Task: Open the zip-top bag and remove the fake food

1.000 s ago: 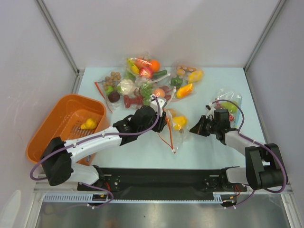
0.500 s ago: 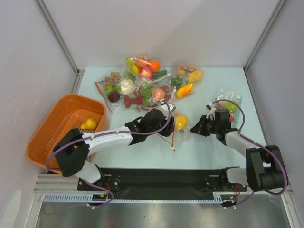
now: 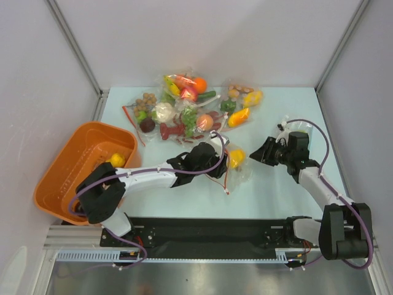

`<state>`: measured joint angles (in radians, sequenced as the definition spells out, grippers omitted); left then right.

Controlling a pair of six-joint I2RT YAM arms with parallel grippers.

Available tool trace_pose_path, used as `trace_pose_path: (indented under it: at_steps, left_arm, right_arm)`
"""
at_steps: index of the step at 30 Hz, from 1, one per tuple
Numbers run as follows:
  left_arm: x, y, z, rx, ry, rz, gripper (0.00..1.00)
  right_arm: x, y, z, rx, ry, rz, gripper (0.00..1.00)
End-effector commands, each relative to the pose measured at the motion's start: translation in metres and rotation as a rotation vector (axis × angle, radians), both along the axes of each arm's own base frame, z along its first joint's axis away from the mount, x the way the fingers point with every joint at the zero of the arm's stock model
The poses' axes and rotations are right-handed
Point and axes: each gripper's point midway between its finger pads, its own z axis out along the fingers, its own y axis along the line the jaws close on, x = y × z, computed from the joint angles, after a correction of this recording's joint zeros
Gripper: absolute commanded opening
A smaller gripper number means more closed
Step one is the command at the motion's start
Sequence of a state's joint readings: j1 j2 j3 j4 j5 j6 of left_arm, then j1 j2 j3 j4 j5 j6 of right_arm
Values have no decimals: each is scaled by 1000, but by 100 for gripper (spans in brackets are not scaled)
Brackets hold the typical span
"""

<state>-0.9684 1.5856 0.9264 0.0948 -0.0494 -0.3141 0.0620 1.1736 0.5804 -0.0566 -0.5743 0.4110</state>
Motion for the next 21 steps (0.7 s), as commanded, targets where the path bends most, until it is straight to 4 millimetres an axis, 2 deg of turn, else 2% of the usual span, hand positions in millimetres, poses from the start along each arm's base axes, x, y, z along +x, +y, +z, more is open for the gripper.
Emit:
trace_pose_path:
  at_steps: [1,6,7,10,15,17,21]
  left_arm:
    - [7,-13,14,-47,-37,-3,44]
    - [9,-16,15,-46,-43,-6,45]
    - [10,-16,15,-43,-44,-4,45]
    - [12,-17,15,-41,-47,-5,45]
    - [14,-23,15,-40,-55,-14,45]
    - [16,-24,15,-40,-61,-16,45]
    - [21,-28,17,-38,-90,-28,46]
  right_arm:
    - [19,1,32,20,-89,20,39]
    - [43,11,41,83,-120,49,51]
    - [45,14,33,89,-102,61,55]
    - [54,23,34,115,-110,92,63]
    - [65,35,12,136,-82,112,82]
    - [67,37,7,140,-76,108,83]
    - [67,39,-11,131,-33,106,72]
